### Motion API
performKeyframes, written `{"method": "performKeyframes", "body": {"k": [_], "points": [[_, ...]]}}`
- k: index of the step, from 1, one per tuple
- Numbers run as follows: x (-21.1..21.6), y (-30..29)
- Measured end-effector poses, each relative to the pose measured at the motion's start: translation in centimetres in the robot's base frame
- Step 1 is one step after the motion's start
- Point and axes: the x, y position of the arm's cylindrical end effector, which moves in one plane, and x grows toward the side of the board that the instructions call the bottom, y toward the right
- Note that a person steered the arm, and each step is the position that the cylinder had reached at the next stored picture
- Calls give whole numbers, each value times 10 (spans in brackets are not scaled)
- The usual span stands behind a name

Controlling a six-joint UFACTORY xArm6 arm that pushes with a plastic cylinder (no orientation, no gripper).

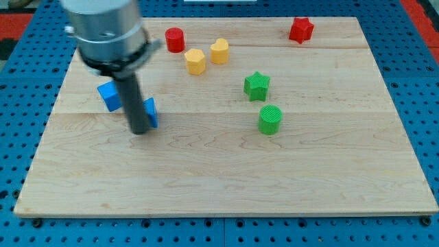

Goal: Push the blue triangle into the blue cube

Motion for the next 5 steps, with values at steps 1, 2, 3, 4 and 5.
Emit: {"method": "performKeyframes", "body": {"k": [1,2,3,4,5], "points": [[-2,11],[24,74],[4,82],[-11,10],[23,57]]}}
